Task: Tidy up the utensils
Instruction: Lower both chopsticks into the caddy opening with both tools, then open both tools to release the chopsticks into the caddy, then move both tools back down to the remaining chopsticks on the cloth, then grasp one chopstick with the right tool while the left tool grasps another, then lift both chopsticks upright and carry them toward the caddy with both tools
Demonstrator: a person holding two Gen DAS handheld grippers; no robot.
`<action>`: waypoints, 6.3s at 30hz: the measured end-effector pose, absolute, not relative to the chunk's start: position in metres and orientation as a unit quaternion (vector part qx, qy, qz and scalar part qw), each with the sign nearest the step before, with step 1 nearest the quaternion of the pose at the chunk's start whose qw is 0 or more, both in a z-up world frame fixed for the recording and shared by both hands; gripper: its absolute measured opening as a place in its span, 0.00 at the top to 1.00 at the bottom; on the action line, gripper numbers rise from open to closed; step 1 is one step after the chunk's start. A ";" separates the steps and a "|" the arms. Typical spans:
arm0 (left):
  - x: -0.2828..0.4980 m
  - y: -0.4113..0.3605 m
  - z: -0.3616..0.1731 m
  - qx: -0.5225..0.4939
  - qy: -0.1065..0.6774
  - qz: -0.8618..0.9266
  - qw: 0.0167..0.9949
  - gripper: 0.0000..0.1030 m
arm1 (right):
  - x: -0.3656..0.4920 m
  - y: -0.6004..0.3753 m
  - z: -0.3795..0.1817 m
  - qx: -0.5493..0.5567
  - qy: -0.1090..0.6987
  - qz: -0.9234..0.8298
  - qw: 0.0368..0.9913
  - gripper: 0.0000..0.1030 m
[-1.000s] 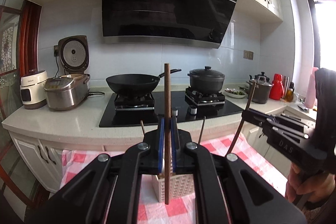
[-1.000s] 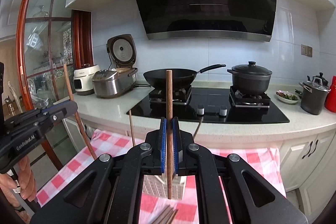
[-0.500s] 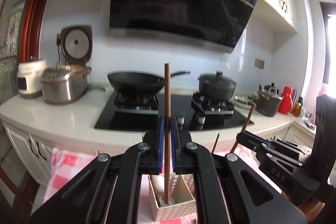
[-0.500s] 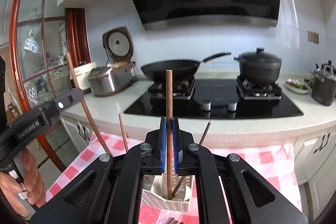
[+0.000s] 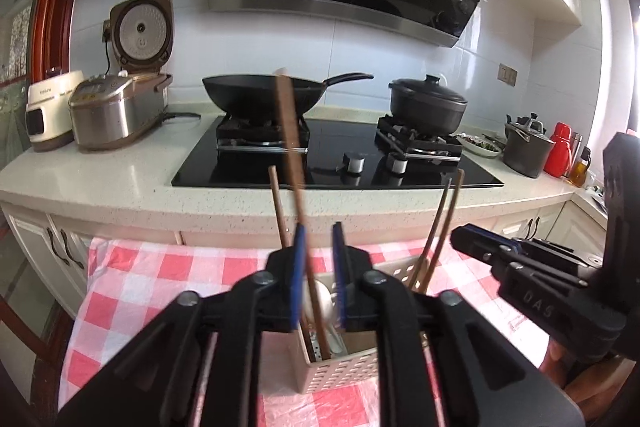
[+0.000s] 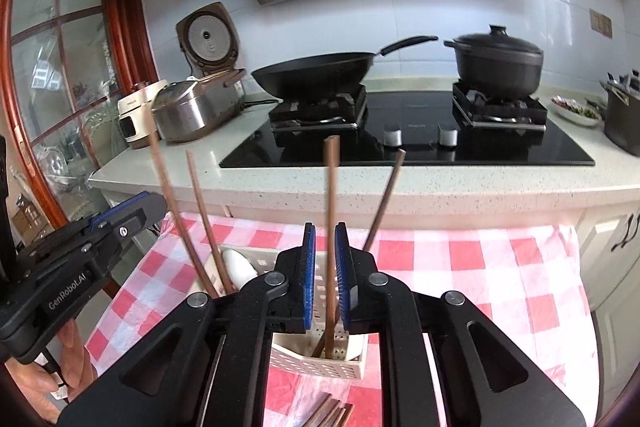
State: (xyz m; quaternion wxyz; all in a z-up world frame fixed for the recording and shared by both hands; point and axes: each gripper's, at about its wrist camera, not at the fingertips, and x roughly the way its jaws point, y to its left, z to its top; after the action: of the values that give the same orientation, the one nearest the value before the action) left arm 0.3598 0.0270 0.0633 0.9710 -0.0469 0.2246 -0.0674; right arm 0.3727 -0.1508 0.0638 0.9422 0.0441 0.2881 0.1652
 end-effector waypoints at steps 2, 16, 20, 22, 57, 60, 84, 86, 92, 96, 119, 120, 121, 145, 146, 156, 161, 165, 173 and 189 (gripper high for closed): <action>0.359 0.030 0.061 -0.052 0.224 -0.063 0.971 0.75 | 0.370 -0.155 0.064 0.046 0.287 0.163 0.943 0.85; 0.279 0.052 0.029 -0.071 0.186 0.001 0.980 0.17 | 0.300 -0.185 0.036 0.053 0.275 0.157 0.947 0.61; 0.253 0.050 0.002 -0.065 0.204 0.010 0.977 0.12 | 0.279 -0.191 0.006 0.066 0.300 0.152 0.940 0.61; 0.240 0.047 -0.014 -0.052 0.218 0.017 0.974 0.11 | 0.270 -0.195 -0.010 0.081 0.315 0.149 0.934 0.61; 0.173 0.059 -0.081 -0.058 0.287 0.019 0.956 0.10 | 0.221 -0.189 -0.076 0.091 0.394 0.114 0.907 0.61; 0.174 0.063 -0.082 -0.062 0.287 0.021 0.956 0.10 | 0.221 -0.185 -0.078 0.088 0.396 0.116 0.906 0.61; 0.170 0.071 -0.089 -0.072 0.288 0.019 0.955 0.10 | 0.238 -0.151 -0.096 0.036 0.433 0.100 0.895 0.73; 0.170 0.071 -0.089 -0.073 0.288 0.019 0.955 0.10 | 0.242 -0.149 -0.099 0.027 0.440 0.091 0.893 0.77; 0.171 0.074 -0.091 -0.078 0.292 0.019 0.953 0.10 | 0.250 -0.144 -0.106 0.017 0.450 0.082 0.889 0.77; 0.170 0.072 -0.092 -0.074 0.293 0.017 0.953 0.10 | 0.258 -0.138 -0.108 -0.007 0.452 0.067 0.889 0.78; 0.210 -0.005 -0.094 0.008 0.349 -0.068 0.934 0.11 | 0.251 -0.199 -0.108 0.027 0.462 0.076 0.883 0.94; 0.215 -0.010 -0.095 0.012 0.352 -0.071 0.933 0.12 | 0.250 -0.203 -0.108 0.026 0.461 0.076 0.884 0.94; 0.218 -0.013 -0.096 0.014 0.355 -0.075 0.932 0.14 | 0.249 -0.205 -0.108 0.026 0.460 0.078 0.884 0.94; 0.299 -0.069 -0.134 0.076 0.440 -0.111 0.888 0.73 | 0.243 -0.219 -0.110 0.043 0.451 0.101 0.886 0.94; 0.299 -0.069 -0.136 0.079 0.439 -0.110 0.888 0.73 | 0.243 -0.219 -0.110 0.043 0.451 0.100 0.886 0.94; 0.292 -0.076 -0.136 0.088 0.433 -0.123 0.889 0.94 | 0.242 -0.218 -0.110 0.036 0.448 0.099 0.888 0.94; 0.285 -0.062 -0.135 0.057 0.430 -0.122 0.893 0.94 | 0.242 -0.218 -0.110 0.038 0.449 0.096 0.888 0.94; 0.272 -0.045 -0.126 0.034 0.417 -0.118 0.901 0.94 | 0.239 -0.218 -0.104 0.047 0.436 0.099 0.893 0.94; 0.238 -0.018 -0.096 0.006 0.370 -0.102 0.923 0.94 | 0.227 -0.209 -0.076 0.048 0.389 0.107 0.914 0.94; 0.194 0.009 -0.055 -0.012 0.298 -0.088 0.950 0.94 | 0.198 -0.193 -0.031 0.038 0.317 0.124 0.939 0.94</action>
State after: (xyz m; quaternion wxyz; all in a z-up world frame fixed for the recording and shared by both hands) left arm 0.1937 0.0088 -0.0552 0.9503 -0.0121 0.2985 -0.0880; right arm 0.1984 -0.1928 -0.0313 0.9394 0.0382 0.3174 0.1241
